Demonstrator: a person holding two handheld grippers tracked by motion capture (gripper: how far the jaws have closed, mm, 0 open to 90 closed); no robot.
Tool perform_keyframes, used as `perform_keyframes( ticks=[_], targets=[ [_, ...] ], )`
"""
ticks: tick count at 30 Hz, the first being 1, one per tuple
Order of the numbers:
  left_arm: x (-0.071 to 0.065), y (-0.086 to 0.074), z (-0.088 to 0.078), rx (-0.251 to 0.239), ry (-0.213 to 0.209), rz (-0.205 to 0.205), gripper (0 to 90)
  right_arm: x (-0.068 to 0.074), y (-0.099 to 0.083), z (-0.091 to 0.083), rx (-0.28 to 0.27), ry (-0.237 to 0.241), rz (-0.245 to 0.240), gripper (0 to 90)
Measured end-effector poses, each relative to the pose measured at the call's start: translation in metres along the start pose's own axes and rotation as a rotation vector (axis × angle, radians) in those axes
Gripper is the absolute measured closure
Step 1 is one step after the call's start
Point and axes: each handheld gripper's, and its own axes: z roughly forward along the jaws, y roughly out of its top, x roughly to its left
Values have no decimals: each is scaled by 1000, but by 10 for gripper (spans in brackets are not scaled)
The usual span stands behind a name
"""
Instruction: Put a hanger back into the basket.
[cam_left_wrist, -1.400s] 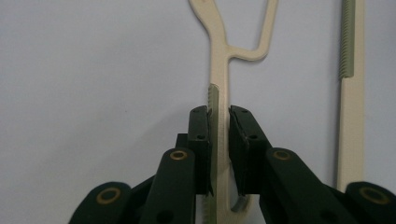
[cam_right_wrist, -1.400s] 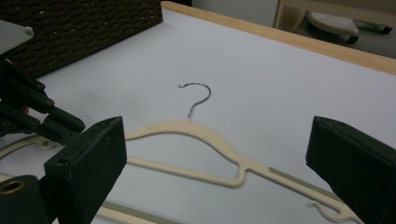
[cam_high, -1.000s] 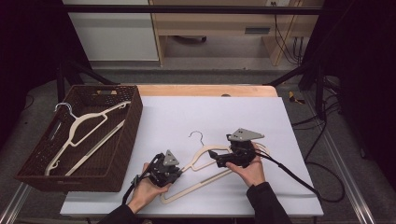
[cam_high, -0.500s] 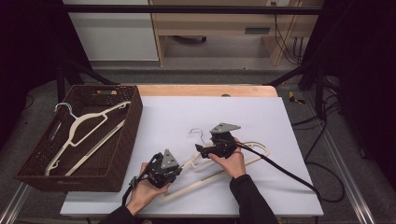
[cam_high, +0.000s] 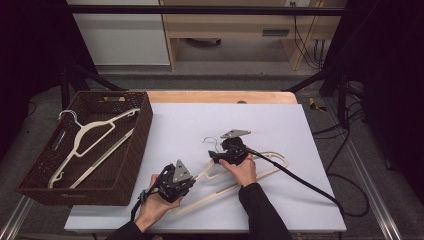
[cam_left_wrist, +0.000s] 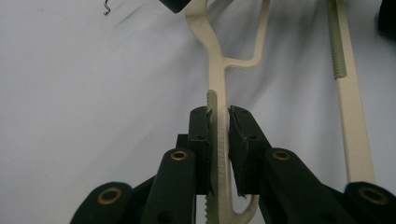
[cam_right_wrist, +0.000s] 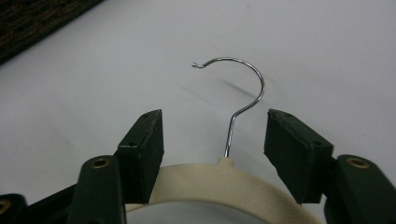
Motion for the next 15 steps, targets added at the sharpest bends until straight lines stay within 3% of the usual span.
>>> perform_keyframes(
  ticks=[15],
  targets=[
    [-4, -2, 1, 6, -7, 9, 792, -8, -2, 15, 80, -13, 42, 741]
  ],
)
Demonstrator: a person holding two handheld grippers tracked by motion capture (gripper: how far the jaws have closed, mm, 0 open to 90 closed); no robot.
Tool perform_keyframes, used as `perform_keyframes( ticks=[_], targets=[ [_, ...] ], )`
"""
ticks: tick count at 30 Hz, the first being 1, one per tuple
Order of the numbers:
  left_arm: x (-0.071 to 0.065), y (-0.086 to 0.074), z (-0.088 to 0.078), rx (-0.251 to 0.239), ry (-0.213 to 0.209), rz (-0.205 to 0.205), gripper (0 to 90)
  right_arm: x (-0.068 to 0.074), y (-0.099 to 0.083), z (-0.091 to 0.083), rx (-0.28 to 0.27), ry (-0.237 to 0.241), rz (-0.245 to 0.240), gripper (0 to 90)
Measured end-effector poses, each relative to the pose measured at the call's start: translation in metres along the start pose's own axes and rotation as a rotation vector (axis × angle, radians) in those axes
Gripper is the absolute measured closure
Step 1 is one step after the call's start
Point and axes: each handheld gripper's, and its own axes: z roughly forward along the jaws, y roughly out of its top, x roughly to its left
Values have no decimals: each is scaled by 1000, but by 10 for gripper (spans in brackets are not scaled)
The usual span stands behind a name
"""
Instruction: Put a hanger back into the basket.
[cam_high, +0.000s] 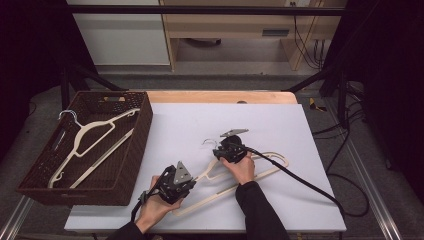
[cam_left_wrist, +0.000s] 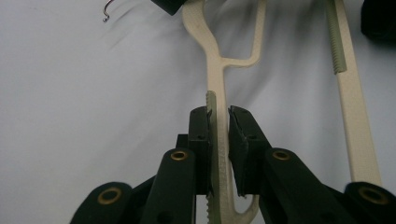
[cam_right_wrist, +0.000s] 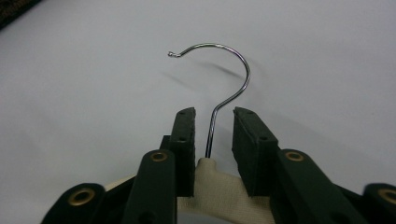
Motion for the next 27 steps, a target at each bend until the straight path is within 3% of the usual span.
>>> perform_keyframes(
  ticks=[3, 10, 15, 21, 25, 27],
  targets=[
    [-1, -1, 2, 6, -2, 4, 792, 0, 0, 1, 15, 25, 15, 826],
    [-4, -4, 6, 25, -31, 5, 789, 2, 0, -3, 32, 9, 64, 883],
    [-2, -7, 8, 18, -84, -34, 777, 5, 1, -11, -7, 4, 68, 890],
    [9, -5, 3, -46, -104, -79, 609, 12, 1, -24, -62, 13, 64, 891],
    [16, -1, 5, -69, -150, -115, 436, 17, 3, -36, -95, 19, 54, 891],
    [19, 2, 8, -74, -183, -137, 402, 18, 3, -42, -106, 17, 49, 891]
  ],
)
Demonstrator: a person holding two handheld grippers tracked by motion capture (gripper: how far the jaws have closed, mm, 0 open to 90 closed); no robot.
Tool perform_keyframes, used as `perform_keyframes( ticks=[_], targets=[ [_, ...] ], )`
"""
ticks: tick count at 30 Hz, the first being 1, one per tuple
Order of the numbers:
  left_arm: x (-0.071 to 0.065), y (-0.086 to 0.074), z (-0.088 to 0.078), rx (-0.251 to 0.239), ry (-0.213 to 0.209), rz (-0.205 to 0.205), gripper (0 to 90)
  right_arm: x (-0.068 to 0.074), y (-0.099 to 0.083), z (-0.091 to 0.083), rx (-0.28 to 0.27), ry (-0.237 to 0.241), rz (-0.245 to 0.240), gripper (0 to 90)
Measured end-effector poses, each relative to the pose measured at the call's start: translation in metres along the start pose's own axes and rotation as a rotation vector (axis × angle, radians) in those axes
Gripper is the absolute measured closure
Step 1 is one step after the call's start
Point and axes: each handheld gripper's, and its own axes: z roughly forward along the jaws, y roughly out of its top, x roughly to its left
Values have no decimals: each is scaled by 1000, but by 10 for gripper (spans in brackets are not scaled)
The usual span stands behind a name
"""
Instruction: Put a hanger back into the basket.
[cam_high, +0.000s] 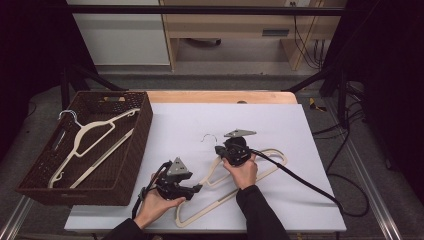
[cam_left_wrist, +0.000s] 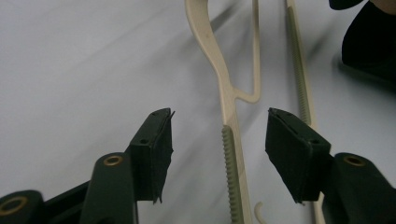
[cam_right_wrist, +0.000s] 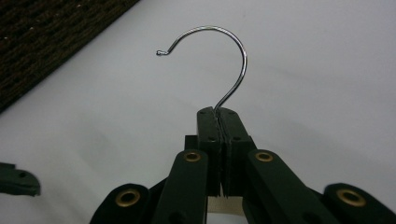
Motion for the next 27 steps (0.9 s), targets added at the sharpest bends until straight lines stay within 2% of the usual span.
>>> perform_keyframes(
  ticks=[2, 4, 6, 9, 13, 15, 20, 23, 26, 27],
  targets=[
    [2, 1, 4, 7, -25, -10, 381, 1, 1, -6, -18, 3, -15, 891],
    [3, 3, 7, 21, -47, -2, 378, 4, 1, -12, -37, 7, -21, 890],
    [3, 5, 8, 14, -51, 6, 383, 5, 2, -18, -53, 11, -34, 890],
    [2, 13, 9, -22, -67, -10, 406, 8, 2, -24, -69, 15, -39, 890],
    [1, 31, 16, -45, -83, -10, 436, 9, 2, -31, -87, 18, -52, 890],
    [1, 37, 22, -56, -102, -24, 479, 9, 2, -34, -99, 24, -61, 890],
    [0, 46, 36, -36, -143, -46, 596, 9, 1, -43, -116, 33, -71, 890],
    [-1, 47, 38, -34, -159, -43, 674, 10, 1, -48, -119, 33, -67, 890],
    [-2, 47, 37, -40, -149, -43, 752, 9, 0, -50, -126, 34, -83, 889],
    [-1, 47, 37, -47, -161, -59, 769, 10, 0, -51, -128, 36, -83, 888]
  ],
)
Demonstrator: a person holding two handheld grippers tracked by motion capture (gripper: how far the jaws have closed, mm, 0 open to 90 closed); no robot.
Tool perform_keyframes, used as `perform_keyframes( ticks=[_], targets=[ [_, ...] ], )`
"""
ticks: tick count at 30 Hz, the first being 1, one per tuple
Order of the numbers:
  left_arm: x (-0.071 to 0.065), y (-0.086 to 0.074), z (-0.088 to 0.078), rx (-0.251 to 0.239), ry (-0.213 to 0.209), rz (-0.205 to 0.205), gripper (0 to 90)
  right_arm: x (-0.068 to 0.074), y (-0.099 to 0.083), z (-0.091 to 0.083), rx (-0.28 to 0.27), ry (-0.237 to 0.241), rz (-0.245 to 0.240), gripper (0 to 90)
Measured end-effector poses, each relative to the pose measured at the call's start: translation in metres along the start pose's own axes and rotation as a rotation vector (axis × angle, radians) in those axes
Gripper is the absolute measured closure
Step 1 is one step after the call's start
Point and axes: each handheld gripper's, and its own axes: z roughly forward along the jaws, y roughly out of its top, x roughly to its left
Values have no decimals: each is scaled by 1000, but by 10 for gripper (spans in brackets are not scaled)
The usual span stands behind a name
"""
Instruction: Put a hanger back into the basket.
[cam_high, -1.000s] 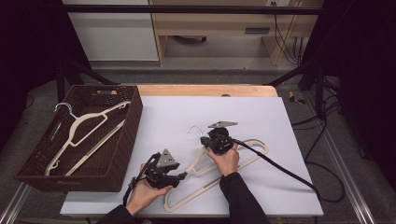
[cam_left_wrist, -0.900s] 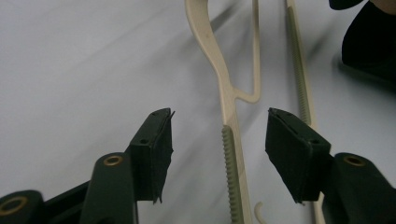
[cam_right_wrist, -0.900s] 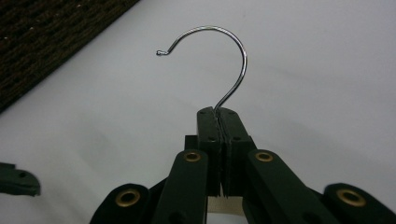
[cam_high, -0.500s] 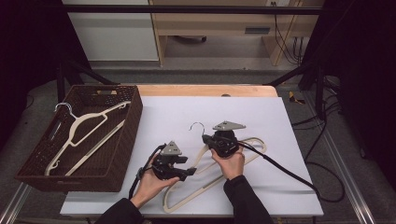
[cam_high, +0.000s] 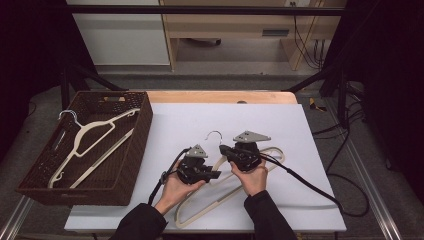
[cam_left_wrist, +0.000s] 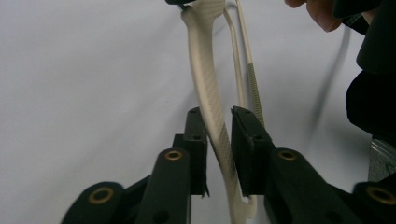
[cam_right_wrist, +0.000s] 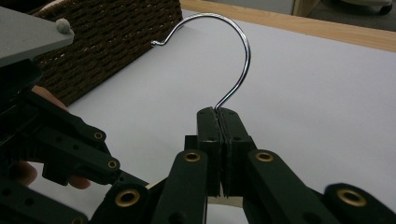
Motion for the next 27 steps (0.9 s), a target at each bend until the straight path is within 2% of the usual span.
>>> perform_keyframes(
  ticks=[3, 7, 11, 14, 16, 18, 22, 27],
  targets=[
    [-1, 0, -1, -6, -2, -9, 783, 0, 0, -3, -8, 3, -3, 882],
    [-6, 1, -4, -33, -32, -16, 807, 0, 0, -11, -36, 22, -6, 760],
    [-13, 3, -12, -64, -46, -12, 852, 0, -2, -24, -59, 38, -35, 598],
    [-17, 3, -18, -73, -24, -1, 858, -2, -6, -35, -76, 69, -64, 487],
    [-19, 2, -23, -78, -5, 11, 859, -2, -10, -41, -90, 73, -79, 422],
    [-20, 1, -29, -80, 7, 22, 859, -2, -13, -48, -105, 71, -120, 345],
    [-21, 0, -41, -86, 24, 51, 859, -6, -17, -63, -136, 78, -120, 267],
    [-20, 0, -61, -109, 45, 73, 859, -16, -25, -81, -167, 56, -124, 179]
  ],
)
